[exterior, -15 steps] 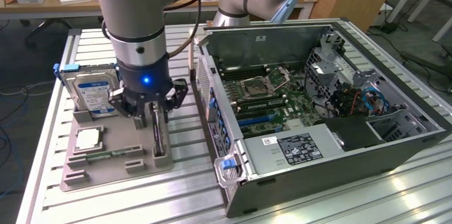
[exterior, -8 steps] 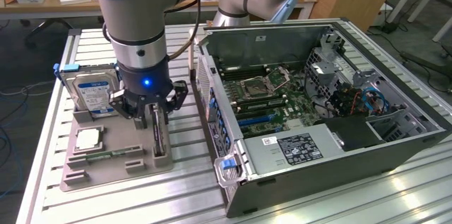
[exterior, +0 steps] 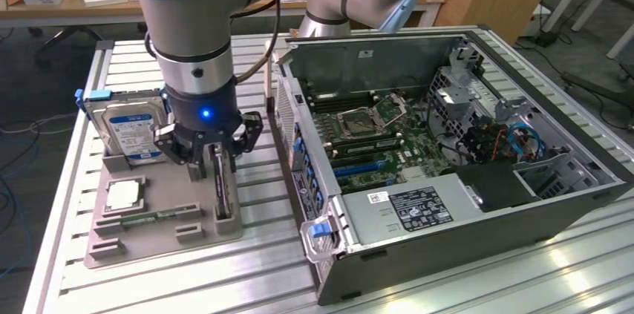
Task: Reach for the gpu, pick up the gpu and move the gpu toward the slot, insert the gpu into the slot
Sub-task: 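Pick up the gpu and move the gpu toward the slot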
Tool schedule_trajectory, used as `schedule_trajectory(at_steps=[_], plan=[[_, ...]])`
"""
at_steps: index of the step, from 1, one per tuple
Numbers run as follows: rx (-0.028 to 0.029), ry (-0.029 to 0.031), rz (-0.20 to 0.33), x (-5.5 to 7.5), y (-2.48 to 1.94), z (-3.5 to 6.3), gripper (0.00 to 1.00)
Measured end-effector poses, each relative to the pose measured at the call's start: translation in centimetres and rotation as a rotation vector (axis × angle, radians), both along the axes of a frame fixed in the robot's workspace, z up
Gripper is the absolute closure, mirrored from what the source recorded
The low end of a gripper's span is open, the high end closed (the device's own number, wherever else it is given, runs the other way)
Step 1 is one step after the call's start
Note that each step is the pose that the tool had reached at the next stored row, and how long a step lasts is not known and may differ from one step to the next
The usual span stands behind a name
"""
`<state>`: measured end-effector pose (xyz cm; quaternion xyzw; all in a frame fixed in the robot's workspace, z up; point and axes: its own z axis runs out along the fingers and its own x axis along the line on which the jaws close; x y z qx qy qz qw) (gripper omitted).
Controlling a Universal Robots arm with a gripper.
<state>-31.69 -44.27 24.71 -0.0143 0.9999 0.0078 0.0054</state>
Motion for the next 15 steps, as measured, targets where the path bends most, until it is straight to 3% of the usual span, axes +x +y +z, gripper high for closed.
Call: schedule_trajectory(at_steps=[15], plan=[[0.0,0.0001,0.0,0.0,0.1,-1.78,0.51]])
